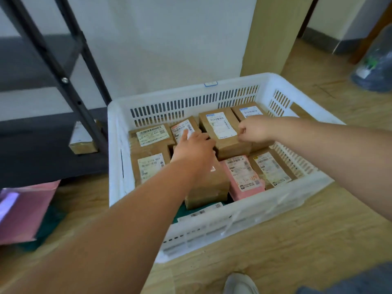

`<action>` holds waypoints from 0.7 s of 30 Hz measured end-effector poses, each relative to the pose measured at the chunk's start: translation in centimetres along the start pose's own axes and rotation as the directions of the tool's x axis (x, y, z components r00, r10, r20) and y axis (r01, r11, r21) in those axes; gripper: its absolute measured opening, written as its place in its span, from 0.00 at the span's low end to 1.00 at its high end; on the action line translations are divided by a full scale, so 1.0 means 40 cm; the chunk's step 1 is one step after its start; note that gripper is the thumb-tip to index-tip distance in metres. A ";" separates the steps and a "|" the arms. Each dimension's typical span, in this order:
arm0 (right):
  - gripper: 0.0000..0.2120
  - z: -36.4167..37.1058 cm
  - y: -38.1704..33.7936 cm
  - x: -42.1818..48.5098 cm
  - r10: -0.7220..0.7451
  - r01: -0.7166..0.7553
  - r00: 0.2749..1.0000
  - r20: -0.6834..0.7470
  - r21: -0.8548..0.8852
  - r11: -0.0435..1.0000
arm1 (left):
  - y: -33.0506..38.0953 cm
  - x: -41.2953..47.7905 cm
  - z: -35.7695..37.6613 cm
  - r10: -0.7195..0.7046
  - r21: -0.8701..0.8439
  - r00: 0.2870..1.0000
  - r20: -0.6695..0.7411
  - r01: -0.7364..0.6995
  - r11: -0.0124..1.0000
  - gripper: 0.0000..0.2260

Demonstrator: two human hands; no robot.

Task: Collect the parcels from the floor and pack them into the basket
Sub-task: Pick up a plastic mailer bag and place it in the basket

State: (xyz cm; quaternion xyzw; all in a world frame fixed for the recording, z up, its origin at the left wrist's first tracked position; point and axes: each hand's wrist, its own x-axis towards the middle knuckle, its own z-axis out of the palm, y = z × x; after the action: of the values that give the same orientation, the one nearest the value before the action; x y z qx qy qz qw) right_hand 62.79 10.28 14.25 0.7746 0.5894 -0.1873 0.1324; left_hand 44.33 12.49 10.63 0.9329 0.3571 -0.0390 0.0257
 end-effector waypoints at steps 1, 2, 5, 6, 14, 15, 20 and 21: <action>0.13 -0.019 -0.025 -0.023 -0.022 0.024 0.999 -0.048 0.036 0.999 | -0.022 -0.023 -0.011 -0.054 -0.040 0.997 -0.048 0.052 0.998 0.21; 0.13 -0.034 -0.047 -0.042 -0.036 0.043 0.995 -0.092 0.078 0.996 | -0.044 -0.046 -0.018 -0.099 -0.084 0.991 -0.087 0.092 0.992 0.21; 0.11 -0.059 -0.136 -0.091 -0.071 0.106 0.976 -0.206 0.160 0.981 | -0.116 -0.134 -0.045 -0.233 -0.184 0.947 -0.221 0.194 0.964 0.20; 0.10 -0.060 -0.165 -0.100 -0.081 0.126 0.968 -0.236 0.182 0.975 | -0.137 -0.163 -0.050 -0.276 -0.206 0.928 -0.251 0.227 0.952 0.20; 0.08 -0.056 -0.517 -0.147 -0.269 0.392 0.884 -0.383 0.293 0.872 | -0.335 -0.436 -0.037 -0.542 -0.293 0.811 -0.222 0.474 0.830 0.19; 0.09 -0.042 -0.569 -0.152 -0.277 0.422 0.869 -0.410 0.321 0.848 | -0.362 -0.472 -0.029 -0.563 -0.289 0.797 -0.219 0.498 0.817 0.20; 0.12 0.057 -0.792 -0.171 -0.329 0.483 0.861 -0.387 0.422 0.767 | -0.504 -0.628 0.054 -0.722 -0.260 0.677 -0.142 0.679 0.687 0.19; 0.12 0.078 -0.830 -0.169 -0.341 0.480 0.869 -0.358 0.444 0.757 | -0.530 -0.655 0.070 -0.762 -0.264 0.638 -0.106 0.721 0.641 0.19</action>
State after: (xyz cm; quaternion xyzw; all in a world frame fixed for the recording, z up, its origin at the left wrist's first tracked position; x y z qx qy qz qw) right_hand 28.82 12.09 14.98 0.6486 0.6849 -0.2624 -0.2034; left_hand 10.56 10.65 9.80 0.6937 0.7124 0.0868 0.0618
